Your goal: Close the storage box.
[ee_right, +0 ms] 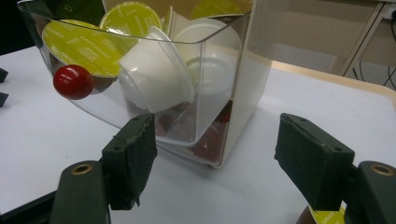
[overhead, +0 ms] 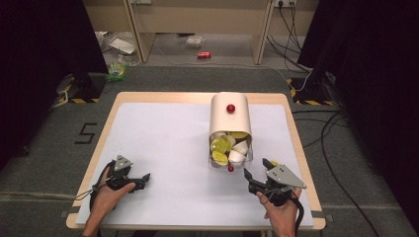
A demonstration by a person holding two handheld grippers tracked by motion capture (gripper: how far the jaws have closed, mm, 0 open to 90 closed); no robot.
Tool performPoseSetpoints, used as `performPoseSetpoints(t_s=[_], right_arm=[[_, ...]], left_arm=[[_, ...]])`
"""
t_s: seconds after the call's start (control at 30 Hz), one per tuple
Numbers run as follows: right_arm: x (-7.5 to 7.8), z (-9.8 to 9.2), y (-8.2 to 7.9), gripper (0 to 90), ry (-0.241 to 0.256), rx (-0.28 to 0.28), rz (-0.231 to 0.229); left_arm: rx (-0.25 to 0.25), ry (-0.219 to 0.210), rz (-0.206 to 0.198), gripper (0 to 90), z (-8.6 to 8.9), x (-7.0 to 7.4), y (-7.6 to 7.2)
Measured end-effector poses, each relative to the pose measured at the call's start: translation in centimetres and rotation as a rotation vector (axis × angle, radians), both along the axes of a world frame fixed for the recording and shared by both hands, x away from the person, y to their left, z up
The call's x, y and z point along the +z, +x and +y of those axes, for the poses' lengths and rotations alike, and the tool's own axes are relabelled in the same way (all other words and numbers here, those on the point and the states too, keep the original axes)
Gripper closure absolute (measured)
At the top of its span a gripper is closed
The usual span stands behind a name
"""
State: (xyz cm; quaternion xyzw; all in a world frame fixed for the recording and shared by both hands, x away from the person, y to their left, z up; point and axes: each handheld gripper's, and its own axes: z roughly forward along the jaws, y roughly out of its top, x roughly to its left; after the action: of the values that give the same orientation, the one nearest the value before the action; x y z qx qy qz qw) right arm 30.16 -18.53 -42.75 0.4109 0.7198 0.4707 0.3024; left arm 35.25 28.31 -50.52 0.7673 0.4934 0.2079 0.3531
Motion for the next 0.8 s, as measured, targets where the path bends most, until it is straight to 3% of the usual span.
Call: performPoseSetpoints(t_s=[0.8], right_arm=[[0.0, 0.5, 1.2, 27.2, 0.003, -0.012, -0.009]], left_arm=[[0.0, 0.001, 0.0, 10.5, 0.0, 0.0, 0.0]])
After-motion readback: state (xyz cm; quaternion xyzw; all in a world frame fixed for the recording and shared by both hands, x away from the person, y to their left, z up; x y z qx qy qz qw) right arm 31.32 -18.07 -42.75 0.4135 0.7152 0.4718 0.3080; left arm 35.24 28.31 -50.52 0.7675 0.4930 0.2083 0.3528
